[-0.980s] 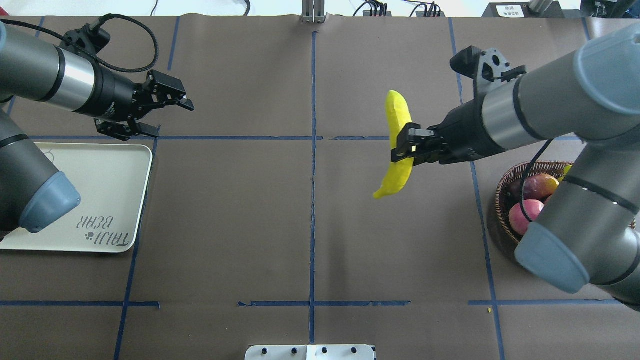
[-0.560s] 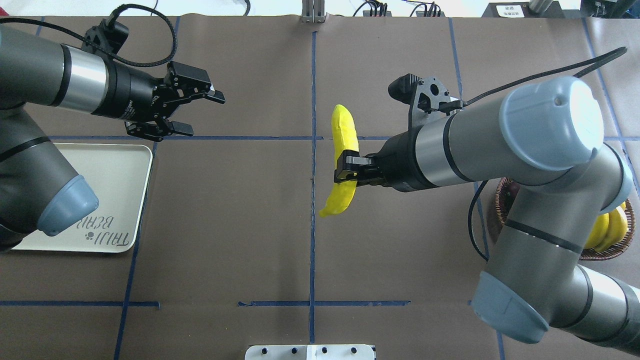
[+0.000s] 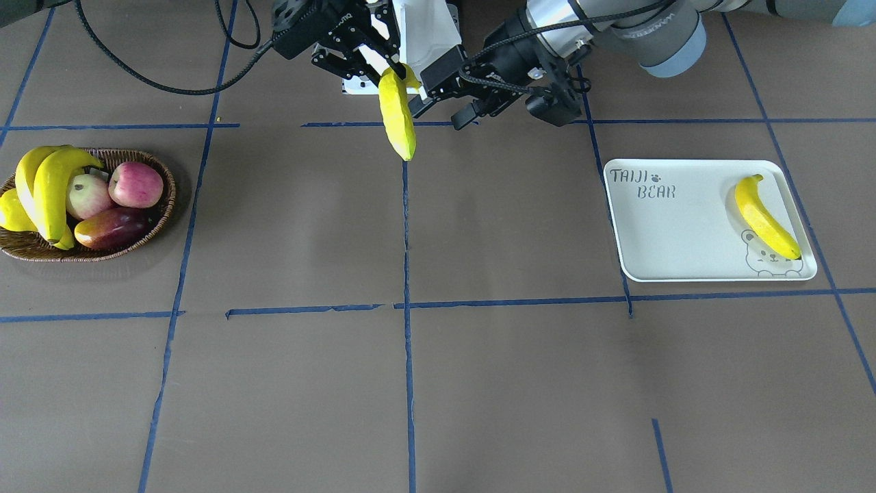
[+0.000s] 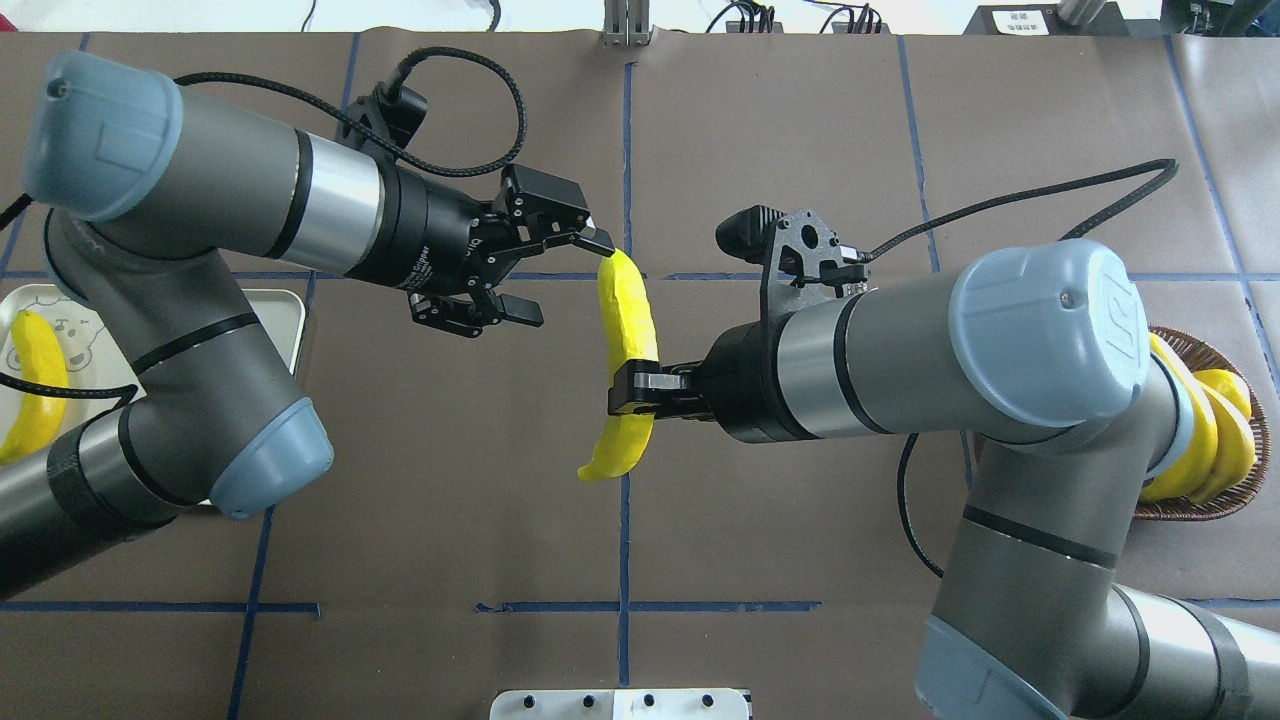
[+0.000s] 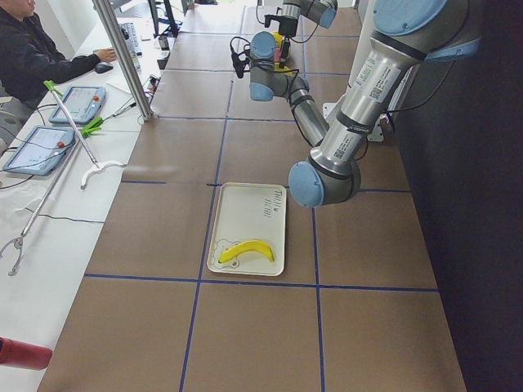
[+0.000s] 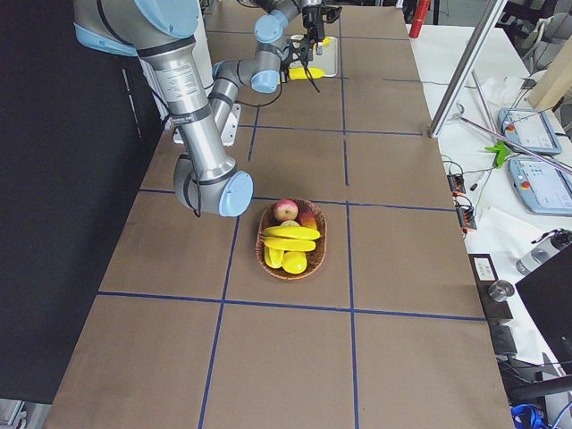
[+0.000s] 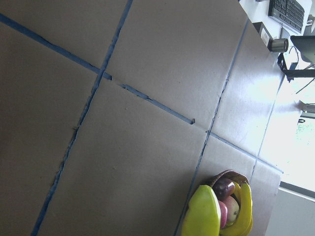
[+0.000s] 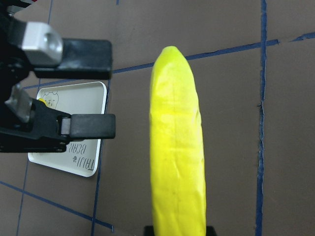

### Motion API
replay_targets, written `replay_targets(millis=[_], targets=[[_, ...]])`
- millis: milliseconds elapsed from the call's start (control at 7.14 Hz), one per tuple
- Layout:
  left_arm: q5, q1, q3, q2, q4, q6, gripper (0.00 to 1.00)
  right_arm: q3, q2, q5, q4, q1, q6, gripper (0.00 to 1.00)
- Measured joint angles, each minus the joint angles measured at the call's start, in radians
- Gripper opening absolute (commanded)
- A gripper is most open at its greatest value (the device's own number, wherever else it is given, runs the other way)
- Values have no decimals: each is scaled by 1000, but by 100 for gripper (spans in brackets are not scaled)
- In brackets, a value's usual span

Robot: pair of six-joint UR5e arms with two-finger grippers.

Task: Transfer all bananas from basket to plate

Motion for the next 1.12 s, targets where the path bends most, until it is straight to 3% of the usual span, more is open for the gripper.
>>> replay_targets(millis=[280,420,560,700,840,980,1120], targets=[[33,46,23,-14,-9,2,94,2,0,-2,2,-4,0,3],[64,73,33,-20,-17,2,85,3,0,-1,3,-5,0,3],[85,91,38,-28,-20,1,25,4,0,-1,3,-4,0,4],[94,98,39,-32,-21,-1,0,4,0,-2,3,-4,0,5],[96,101,39,-33,-22,-1,0,5,-1,-2,4,-3,-1,75],[97,100,40,-33,-22,-2,0,6,-1,-2,4,-3,-2,100],[97,95,40,-32,-22,-6,0,10,-1,-2,4,-2,0,100]])
